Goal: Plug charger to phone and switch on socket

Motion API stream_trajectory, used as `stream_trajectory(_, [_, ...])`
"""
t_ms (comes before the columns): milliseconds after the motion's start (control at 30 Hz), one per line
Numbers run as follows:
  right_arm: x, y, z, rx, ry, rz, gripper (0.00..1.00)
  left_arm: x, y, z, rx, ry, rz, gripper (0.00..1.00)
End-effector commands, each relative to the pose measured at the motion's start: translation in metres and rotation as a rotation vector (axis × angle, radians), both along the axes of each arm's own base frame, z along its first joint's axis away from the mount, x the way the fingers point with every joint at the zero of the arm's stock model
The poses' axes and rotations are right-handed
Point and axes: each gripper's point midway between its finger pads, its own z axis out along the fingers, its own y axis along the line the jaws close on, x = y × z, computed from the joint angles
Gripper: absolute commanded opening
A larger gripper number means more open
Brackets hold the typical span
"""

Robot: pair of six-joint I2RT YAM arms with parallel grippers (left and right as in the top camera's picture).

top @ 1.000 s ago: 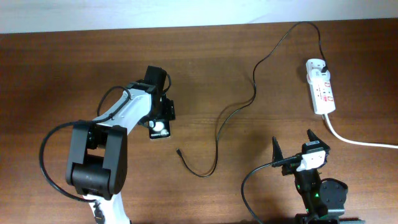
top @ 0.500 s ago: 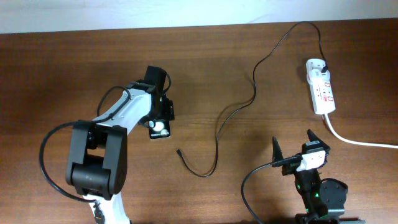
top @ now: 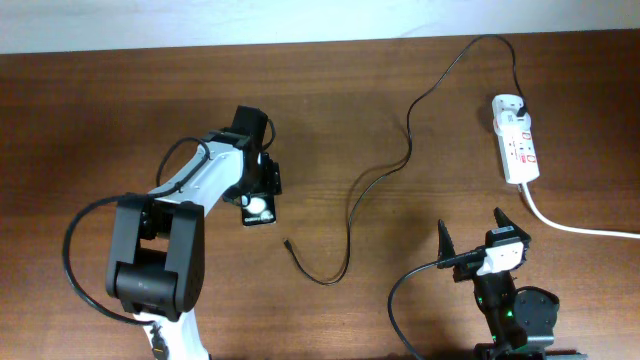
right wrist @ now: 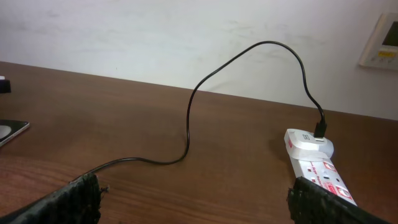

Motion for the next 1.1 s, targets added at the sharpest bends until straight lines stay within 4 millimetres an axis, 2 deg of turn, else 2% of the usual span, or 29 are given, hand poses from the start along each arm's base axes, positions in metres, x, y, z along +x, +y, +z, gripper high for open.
stream_trajectory(0, [0.000, 0.001, -0.003, -0.006, 0.006, 0.002, 0.99, -0.003, -0.007, -0.002, -0.037, 0.023, 0.002, 0.78])
stream_trajectory(100, [0.000, 0.001, -0.003, -0.006, 0.006, 0.002, 0.99, -0.006, -0.007, -0.004, -0.035, 0.031, 0.002, 0.88])
stream_trajectory(233, [0.000, 0.001, -0.003, -0.006, 0.006, 0.002, 0.99, -0.010, -0.006, -0.012, -0.029, 0.053, 0.002, 0.90])
stream_trajectory(367, [0.000, 0.001, -0.003, -0.006, 0.006, 0.002, 0.99, -0.011, -0.005, -0.016, -0.027, 0.063, 0.003, 0.84])
stream_trajectory(400, [0.000, 0.001, -0.003, -0.006, 0.006, 0.002, 0.99, -0.011, -0.005, -0.016, -0.027, 0.063, 0.003, 0.75])
stream_trajectory(433, [0.000, 0.001, -0.003, -0.006, 0.006, 0.002, 0.99, -0.011, -0.005, -0.016, -0.027, 0.064, 0.003, 0.72])
stream_trajectory(600, [0.000, 0.001, -0.003, -0.006, 0.006, 0.002, 0.99, -0.009, -0.006, -0.014, -0.029, 0.058, 0.003, 0.67])
stream_trajectory(1067, [0.000, 0.001, -0.003, -0.006, 0.006, 0.002, 0.99, -0.009, -0.007, -0.014, -0.036, 0.059, 0.002, 0.72])
